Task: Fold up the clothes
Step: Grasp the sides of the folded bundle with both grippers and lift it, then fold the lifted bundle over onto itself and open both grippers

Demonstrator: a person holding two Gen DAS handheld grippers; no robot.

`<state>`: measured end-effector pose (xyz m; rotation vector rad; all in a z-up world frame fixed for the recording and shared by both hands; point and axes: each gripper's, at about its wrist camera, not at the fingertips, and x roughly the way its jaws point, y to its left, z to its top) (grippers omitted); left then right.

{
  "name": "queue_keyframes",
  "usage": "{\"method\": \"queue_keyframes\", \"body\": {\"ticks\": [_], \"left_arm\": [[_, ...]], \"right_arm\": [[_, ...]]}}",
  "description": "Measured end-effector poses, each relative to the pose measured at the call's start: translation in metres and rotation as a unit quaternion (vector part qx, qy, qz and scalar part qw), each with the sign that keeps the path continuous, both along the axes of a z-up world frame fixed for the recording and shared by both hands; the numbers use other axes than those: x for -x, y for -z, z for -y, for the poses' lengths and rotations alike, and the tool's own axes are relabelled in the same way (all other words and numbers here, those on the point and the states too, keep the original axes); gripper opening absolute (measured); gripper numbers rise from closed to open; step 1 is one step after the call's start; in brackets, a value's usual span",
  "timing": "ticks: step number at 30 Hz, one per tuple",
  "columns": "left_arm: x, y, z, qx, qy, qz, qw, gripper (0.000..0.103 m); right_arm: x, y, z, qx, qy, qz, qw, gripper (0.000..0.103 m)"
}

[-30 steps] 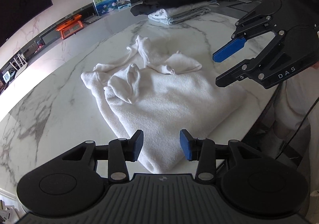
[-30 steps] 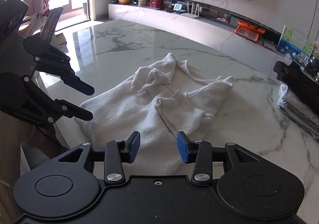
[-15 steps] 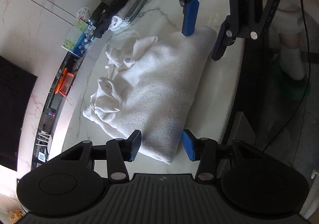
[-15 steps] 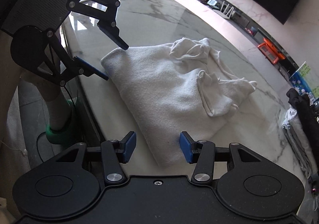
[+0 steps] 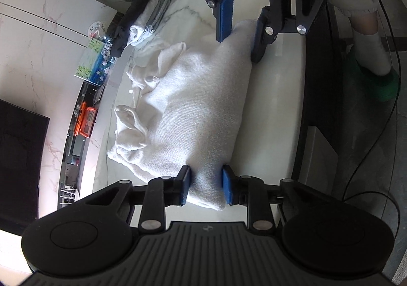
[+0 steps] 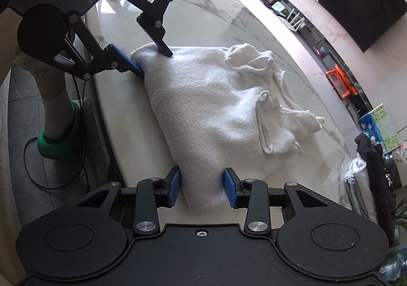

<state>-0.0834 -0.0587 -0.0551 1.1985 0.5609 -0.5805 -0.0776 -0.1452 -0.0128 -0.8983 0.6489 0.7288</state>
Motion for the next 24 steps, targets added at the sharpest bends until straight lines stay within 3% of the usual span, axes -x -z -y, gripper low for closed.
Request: {"method": "queue_keyframes", "body": {"ticks": [3,12,19,24], "left_arm": [[0.000,-0.010,-0.002,0.011,-0.006,-0.015,0.9998,0.016],[0.015,-0.076,-0.014,0.066,-0.028,-0.081,0.9942,0.016],[-0.002,-0.140,-0.031,0.123,-0.064,-0.150,0.9790,0.016],[-0.046,-0.166,-0.043,0.154,-0.099,-0.183,0.9660,0.016]], "right_arm": [[0.000,-0.004,-0.001,0.000,0.005,-0.002,1.000,0.018],[0.004,-0.058,0.012,-0.042,0.008,-0.044,0.998,0.016],[-0.013,-0.121,0.020,-0.075,0.001,-0.091,0.993,0.015],[-0.052,-0.152,0.014,-0.082,0.003,-0.108,0.991,0.015]]}}
